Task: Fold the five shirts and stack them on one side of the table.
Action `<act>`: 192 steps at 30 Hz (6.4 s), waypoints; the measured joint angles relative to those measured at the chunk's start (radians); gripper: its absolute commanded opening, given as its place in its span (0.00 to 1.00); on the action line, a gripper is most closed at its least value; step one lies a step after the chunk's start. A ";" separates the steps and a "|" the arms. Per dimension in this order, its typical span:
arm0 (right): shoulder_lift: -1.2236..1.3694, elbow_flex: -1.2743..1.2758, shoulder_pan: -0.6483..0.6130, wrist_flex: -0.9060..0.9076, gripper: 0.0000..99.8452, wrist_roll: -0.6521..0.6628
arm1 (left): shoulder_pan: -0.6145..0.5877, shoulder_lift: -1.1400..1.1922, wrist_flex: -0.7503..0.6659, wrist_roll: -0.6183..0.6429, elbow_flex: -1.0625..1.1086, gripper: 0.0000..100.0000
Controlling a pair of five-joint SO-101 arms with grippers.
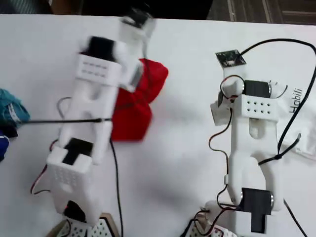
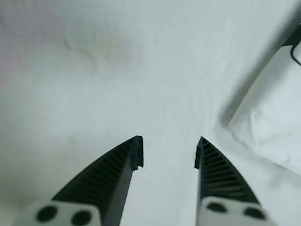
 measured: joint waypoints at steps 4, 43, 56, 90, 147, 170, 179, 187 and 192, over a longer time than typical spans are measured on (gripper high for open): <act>0.000 0.000 0.000 -0.020 0.19 0.000 | 0.086 -0.061 0.000 -0.051 0.135 0.26; 0.732 -0.614 -0.694 -0.026 0.14 0.132 | -1.073 -0.325 -0.275 -0.275 0.724 0.26; 0.835 -0.618 -0.281 -0.015 0.02 0.141 | -1.074 -0.325 -0.318 -0.275 0.764 0.26; 0.887 -0.720 -0.675 -0.261 0.30 0.150 | -1.212 -0.325 -0.376 -0.275 0.769 0.26; -0.365 0.532 -0.491 -0.408 0.02 -0.141 | -0.658 -0.325 -0.377 -0.244 0.914 0.27; -0.367 0.733 -0.160 -0.623 0.02 -0.141 | -0.078 -0.325 -0.454 -0.321 0.979 0.27; -0.367 0.733 -0.160 -0.624 0.02 -0.141 | -0.071 -0.316 -0.565 -0.324 1.073 0.26; -0.367 0.733 -0.160 -0.624 0.02 -0.141 | -0.069 -0.250 -0.609 -0.198 1.088 0.26; -0.367 0.733 -0.160 -0.624 0.02 -0.141 | -0.064 -0.250 -0.623 -0.184 1.089 0.19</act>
